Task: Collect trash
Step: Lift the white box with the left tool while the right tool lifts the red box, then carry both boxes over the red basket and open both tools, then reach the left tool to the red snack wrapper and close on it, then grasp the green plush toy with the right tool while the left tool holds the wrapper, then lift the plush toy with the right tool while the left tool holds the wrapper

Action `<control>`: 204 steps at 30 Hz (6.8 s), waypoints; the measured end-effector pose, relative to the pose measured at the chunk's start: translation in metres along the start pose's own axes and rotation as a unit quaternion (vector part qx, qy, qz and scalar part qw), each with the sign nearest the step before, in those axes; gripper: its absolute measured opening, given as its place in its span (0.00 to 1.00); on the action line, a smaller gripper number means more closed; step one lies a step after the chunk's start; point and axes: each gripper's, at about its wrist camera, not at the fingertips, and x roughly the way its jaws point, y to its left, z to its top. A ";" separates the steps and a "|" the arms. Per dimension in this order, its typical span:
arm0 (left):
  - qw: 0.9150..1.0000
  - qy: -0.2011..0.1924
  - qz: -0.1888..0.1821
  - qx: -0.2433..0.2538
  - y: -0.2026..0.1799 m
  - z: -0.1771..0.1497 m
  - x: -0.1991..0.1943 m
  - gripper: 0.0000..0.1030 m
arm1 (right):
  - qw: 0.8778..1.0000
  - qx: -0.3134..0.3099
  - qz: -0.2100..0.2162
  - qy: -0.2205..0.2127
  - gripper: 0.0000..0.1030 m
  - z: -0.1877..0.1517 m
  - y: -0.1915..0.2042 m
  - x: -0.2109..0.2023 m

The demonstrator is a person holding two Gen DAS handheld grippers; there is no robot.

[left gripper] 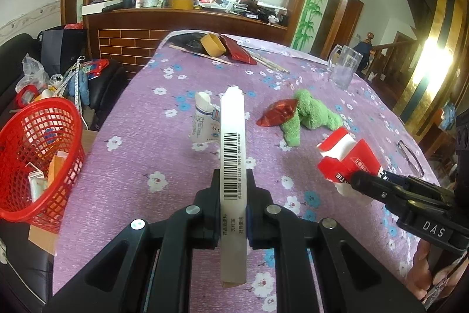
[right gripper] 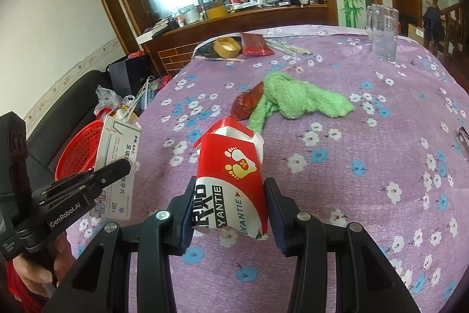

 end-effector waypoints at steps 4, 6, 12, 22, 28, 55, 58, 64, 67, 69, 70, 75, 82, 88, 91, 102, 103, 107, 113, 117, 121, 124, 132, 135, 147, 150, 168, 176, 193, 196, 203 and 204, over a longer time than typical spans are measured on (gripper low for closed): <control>1.000 -0.009 0.007 -0.012 0.015 0.003 -0.008 0.12 | 1.000 -0.010 0.006 0.006 0.46 0.003 0.012 0.006; 1.000 -0.016 0.011 -0.021 0.024 0.006 -0.014 0.12 | 1.000 -0.016 0.012 0.011 0.46 0.004 0.019 0.009; 0.997 -0.043 0.032 -0.050 0.061 0.016 -0.036 0.12 | 0.998 -0.043 0.031 0.025 0.46 0.014 0.050 0.019; 0.986 -0.072 0.098 -0.112 0.154 0.017 -0.073 0.12 | 0.990 -0.103 0.085 0.044 0.47 0.038 0.129 0.039; 0.981 -0.068 0.125 -0.132 0.196 0.010 -0.082 0.12 | 0.984 -0.130 0.113 0.049 0.49 0.055 0.181 0.058; 0.976 -0.070 0.136 -0.156 0.228 0.010 -0.078 0.39 | 0.975 -0.111 0.173 0.084 0.60 0.084 0.244 0.122; 0.978 -0.072 0.132 -0.143 0.214 0.013 -0.077 0.39 | 0.977 -0.092 0.174 0.078 0.60 0.082 0.220 0.111; 0.981 -0.067 0.126 -0.135 0.197 0.016 -0.075 0.39 | 0.981 -0.075 0.160 0.075 0.61 0.074 0.181 0.099; 0.983 -0.064 0.118 -0.128 0.187 0.017 -0.075 0.39 | 0.983 -0.064 0.150 0.082 0.60 0.066 0.162 0.099; 0.985 -0.060 0.113 -0.118 0.179 0.017 -0.073 0.39 | 0.985 -0.049 0.143 0.084 0.61 0.063 0.145 0.098; 0.986 -0.056 0.110 -0.109 0.172 0.018 -0.071 0.39 | 0.986 -0.039 0.138 0.083 0.61 0.063 0.137 0.097; 0.991 -0.043 0.090 -0.091 0.151 0.018 -0.060 0.40 | 0.990 0.012 0.118 0.072 0.61 0.064 0.089 0.086; 0.996 -0.013 0.054 -0.072 0.114 0.019 -0.037 0.41 | 0.992 0.053 0.098 0.051 0.60 0.064 0.041 0.063; 0.997 0.018 0.045 -0.052 0.087 0.021 -0.010 0.42 | 0.991 0.096 0.090 0.036 0.60 0.065 0.002 0.048; 0.998 0.025 0.028 -0.040 0.068 0.027 -0.001 0.42 | 0.989 0.116 0.084 0.027 0.60 0.065 -0.017 0.042; 0.999 0.032 0.003 0.038 -0.033 0.059 0.054 0.60 | 0.975 0.215 0.047 0.006 0.60 0.063 -0.102 0.048; 0.998 0.034 0.002 0.043 -0.042 0.061 0.062 0.60 | 0.975 0.219 0.045 0.004 0.60 0.062 -0.106 0.050; 0.997 0.030 0.023 0.061 -0.070 0.069 0.096 0.65 | 0.971 0.233 0.045 -0.001 0.60 0.055 -0.127 0.055; 0.994 0.036 0.043 0.092 -0.093 0.079 0.146 0.67 | 0.968 0.246 0.057 -0.001 0.61 0.048 -0.147 0.063; 0.995 0.070 0.019 0.062 -0.083 0.083 0.174 0.44 | 0.964 0.255 0.071 0.005 0.61 0.043 -0.153 0.066; 0.996 0.075 0.008 0.040 -0.073 0.082 0.187 0.42 | 0.965 0.248 0.082 0.007 0.61 0.043 -0.148 0.066; 0.997 0.070 0.002 0.033 -0.071 0.081 0.185 0.40 | 0.966 0.245 0.083 0.008 0.61 0.043 -0.147 0.067; 0.999 0.047 -0.001 0.018 -0.062 0.071 0.144 0.39 | 0.966 0.248 0.069 0.006 0.61 0.042 -0.152 0.068; 0.999 0.038 0.000 0.019 -0.058 0.061 0.124 0.39 | 0.967 0.246 0.064 0.001 0.61 0.041 -0.153 0.066; 0.999 0.012 0.018 0.032 -0.037 0.025 0.081 0.39 | 0.966 0.250 0.055 0.018 0.69 0.053 -0.136 0.071; 1.000 0.005 0.017 0.024 -0.032 0.025 0.084 0.39 | 0.965 0.253 0.051 0.034 0.75 0.064 -0.125 0.078; 0.999 -0.015 0.044 0.004 -0.022 0.028 0.089 0.39 | 0.976 0.209 -0.048 0.033 0.78 0.111 -0.096 0.145; 0.997 -0.027 0.067 0.006 -0.023 0.028 0.087 0.39 | 0.989 0.127 -0.076 -0.002 0.60 0.108 -0.079 0.134; 0.992 -0.062 0.109 0.014 -0.026 0.028 0.076 0.39 | 0.994 0.017 -0.068 -0.090 0.59 0.103 -0.019 0.083; 0.991 -0.065 0.111 0.017 -0.026 0.028 0.075 0.39 | 0.993 0.016 -0.065 -0.093 0.59 0.103 -0.020 0.081; 0.991 -0.067 0.113 0.018 -0.027 0.027 0.075 0.39 | 0.993 0.012 -0.063 -0.099 0.59 0.102 -0.018 0.078; 0.991 -0.067 0.114 0.018 -0.027 0.027 0.074 0.39 | 0.993 0.013 -0.063 -0.099 0.59 0.102 -0.018 0.078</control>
